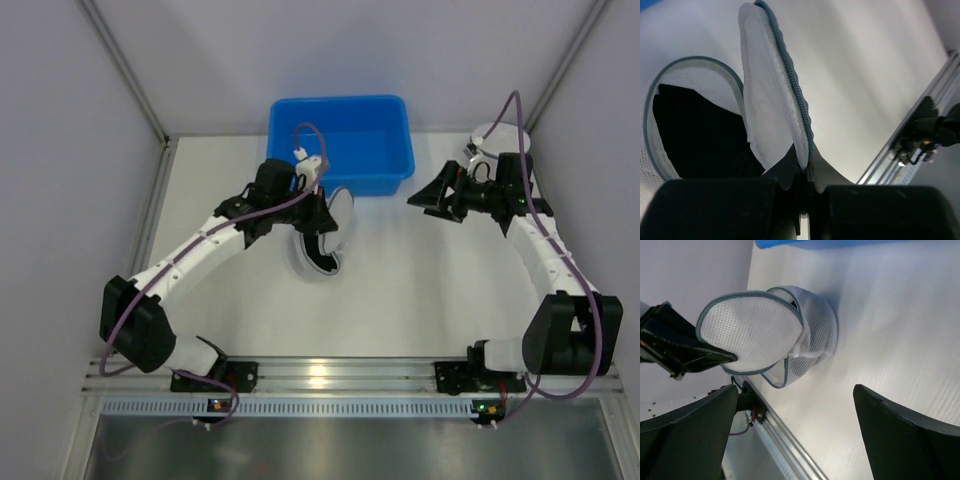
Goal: Place the bra in the laundry bag and zip it closed
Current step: Close the laundry bag at the center of the board.
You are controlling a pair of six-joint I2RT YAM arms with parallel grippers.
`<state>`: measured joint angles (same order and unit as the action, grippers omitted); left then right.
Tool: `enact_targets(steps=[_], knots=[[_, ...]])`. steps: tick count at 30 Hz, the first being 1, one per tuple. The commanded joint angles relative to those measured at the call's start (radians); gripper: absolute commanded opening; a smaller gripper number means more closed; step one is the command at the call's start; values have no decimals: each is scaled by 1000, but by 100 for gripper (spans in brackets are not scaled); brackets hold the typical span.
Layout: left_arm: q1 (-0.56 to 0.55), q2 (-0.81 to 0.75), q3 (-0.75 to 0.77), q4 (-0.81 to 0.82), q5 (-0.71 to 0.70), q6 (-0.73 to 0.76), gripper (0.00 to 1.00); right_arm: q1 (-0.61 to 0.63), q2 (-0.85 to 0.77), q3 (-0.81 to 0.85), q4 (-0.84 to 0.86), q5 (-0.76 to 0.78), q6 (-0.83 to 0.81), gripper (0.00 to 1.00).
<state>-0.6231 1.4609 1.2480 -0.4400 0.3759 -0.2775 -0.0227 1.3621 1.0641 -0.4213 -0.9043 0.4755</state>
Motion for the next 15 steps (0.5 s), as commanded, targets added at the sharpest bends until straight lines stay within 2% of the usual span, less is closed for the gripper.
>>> enact_targets(steps=[1, 4, 5, 7, 11, 15], knots=[[74, -82, -103, 262, 263, -174, 0, -3, -84, -57, 240, -59, -75, 99], [140, -106, -231, 476, 401, -305, 0, -3, -78, -116, 350, -139, -45, 99], [170, -114, -264, 612, 428, -412, 0, 3, -69, -128, 367, -146, -5, 99], [198, -120, -352, 725, 471, -536, 0, 9, -40, -176, 436, -148, 65, 99], [230, -132, -423, 825, 482, -610, 0, 17, -9, -254, 541, -139, 135, 100], [255, -131, -476, 952, 491, -693, 0, 99, 23, -318, 641, -131, 184, 99]])
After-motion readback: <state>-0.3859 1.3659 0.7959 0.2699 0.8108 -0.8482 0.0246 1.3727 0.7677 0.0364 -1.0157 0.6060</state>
